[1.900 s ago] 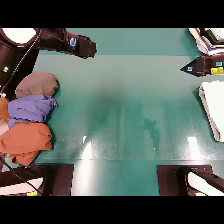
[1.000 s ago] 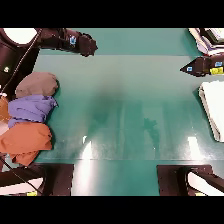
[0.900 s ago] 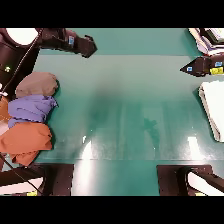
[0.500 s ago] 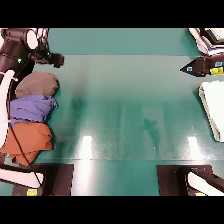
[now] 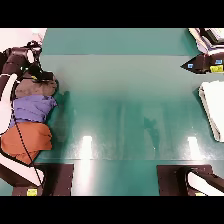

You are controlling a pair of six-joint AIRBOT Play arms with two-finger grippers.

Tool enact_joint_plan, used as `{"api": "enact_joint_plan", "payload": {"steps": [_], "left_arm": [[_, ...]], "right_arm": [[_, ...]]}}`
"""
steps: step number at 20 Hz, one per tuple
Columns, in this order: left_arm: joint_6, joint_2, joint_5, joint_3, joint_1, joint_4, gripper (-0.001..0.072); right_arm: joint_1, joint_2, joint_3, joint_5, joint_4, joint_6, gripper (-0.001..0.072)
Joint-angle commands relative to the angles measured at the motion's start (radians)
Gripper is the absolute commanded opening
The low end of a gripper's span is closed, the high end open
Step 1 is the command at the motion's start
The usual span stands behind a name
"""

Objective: Fold the shirts.

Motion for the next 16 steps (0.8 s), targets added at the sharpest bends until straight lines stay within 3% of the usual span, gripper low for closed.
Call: {"api": "enact_joint_plan", "payload": {"steps": [1,4,10,16], "left_arm": [[0.0,-0.005,-0.033,0.004,0.012,0.001,0.003],[0.011,0.064,-0.064,0.072,0.008,-0.027,0.0023],[0.087,0.427,-0.109,0.271,-0.091,-0.046,0.0023],[0.048,0.657,-0.254,0.296,-0.296,-0.231,0.0022]], "right_arm": [[0.0,0.0,0.0,-0.021,0.0,0.0,0.0019],[0.0,0.002,0.002,-0.026,0.01,0.0,0.0019],[0.0,0.001,0.171,-0.085,0.008,0.0,0.0019],[0.0,0.001,0.307,-0.109,0.003,0.0,0.0019]]}}
